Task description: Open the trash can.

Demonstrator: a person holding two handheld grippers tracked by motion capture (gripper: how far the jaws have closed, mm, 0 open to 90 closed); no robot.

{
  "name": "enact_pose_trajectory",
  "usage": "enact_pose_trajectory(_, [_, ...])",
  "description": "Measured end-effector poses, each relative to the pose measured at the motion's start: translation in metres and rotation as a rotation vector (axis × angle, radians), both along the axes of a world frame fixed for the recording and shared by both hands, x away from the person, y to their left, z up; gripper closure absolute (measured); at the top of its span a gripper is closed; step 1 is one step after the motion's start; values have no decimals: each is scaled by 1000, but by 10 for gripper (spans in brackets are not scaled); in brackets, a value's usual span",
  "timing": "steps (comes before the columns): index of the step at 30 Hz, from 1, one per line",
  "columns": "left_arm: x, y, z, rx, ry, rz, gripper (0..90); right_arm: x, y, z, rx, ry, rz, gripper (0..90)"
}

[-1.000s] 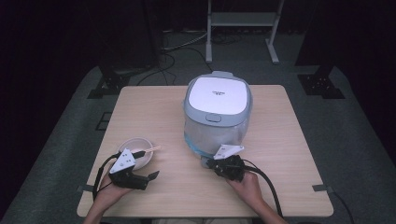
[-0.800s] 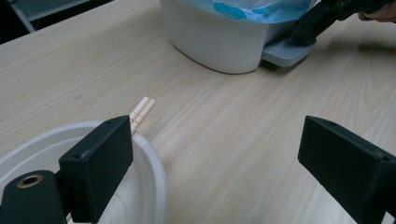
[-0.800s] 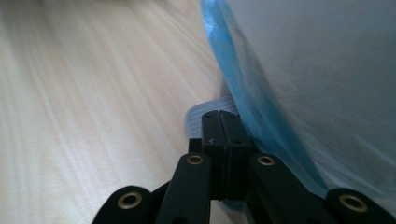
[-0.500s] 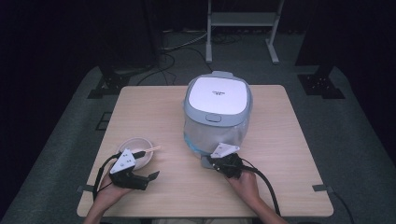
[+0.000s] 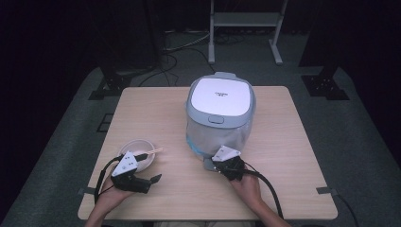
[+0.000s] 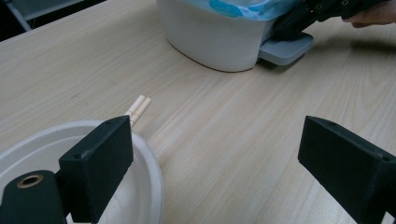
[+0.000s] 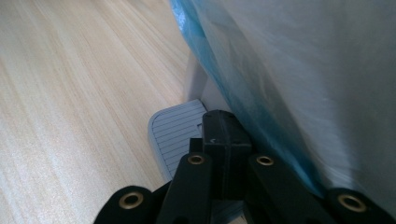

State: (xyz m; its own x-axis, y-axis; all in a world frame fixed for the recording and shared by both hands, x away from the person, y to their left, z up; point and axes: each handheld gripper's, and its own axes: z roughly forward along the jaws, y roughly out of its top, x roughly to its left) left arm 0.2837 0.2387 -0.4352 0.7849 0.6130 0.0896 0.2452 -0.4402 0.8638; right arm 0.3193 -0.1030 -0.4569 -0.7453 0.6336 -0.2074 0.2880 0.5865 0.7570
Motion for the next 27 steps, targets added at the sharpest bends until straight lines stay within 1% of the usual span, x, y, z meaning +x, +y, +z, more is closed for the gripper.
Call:
enact_pose_trajectory(1, [0, 0, 0, 0, 0, -1, 94, 0, 0, 0, 0, -3, -4, 896])
enact_pose_trajectory(2, [0, 0, 0, 1, -1, -1, 95, 0, 0, -1, -3, -15, -4, 896])
enact_pose_trajectory(3, [0, 0, 0, 0, -2, -2, 94, -1, 1, -3, 1, -26, -15, 896])
enact_pose_trajectory(5, [-1, 0, 0, -1, -1, -1, 95, -1, 0, -5, 3, -40, -10, 897])
enact_pose_trajectory(10, [-1, 0, -1, -3, 4, 0, 94, -1, -1, -6, 19, -29, -13, 898])
enact_pose_trajectory(13, [-1, 0, -1, -3, 4, 0, 94, -1, -2, -8, 24, -34, -14, 898])
enact_pose_trajectory(18, [0, 1, 0, -7, 1, 0, 94, -1, -3, -9, 41, -29, -16, 899])
enact_pose_trajectory(21, [0, 1, 0, -10, 4, 1, 95, -1, -3, -10, 38, -26, -19, 899])
enact_pose_trajectory(23, [0, 0, 0, -18, 19, 1, 95, 0, -3, -11, 37, -20, -16, 900])
enact_pose_trajectory(25, [1, 0, 1, -14, 16, 1, 95, 0, -1, -13, 19, -23, -17, 900])
enact_pose_trajectory(27, [0, 1, 1, -14, 14, 3, 95, 0, 1, -16, 8, -16, -21, 900])
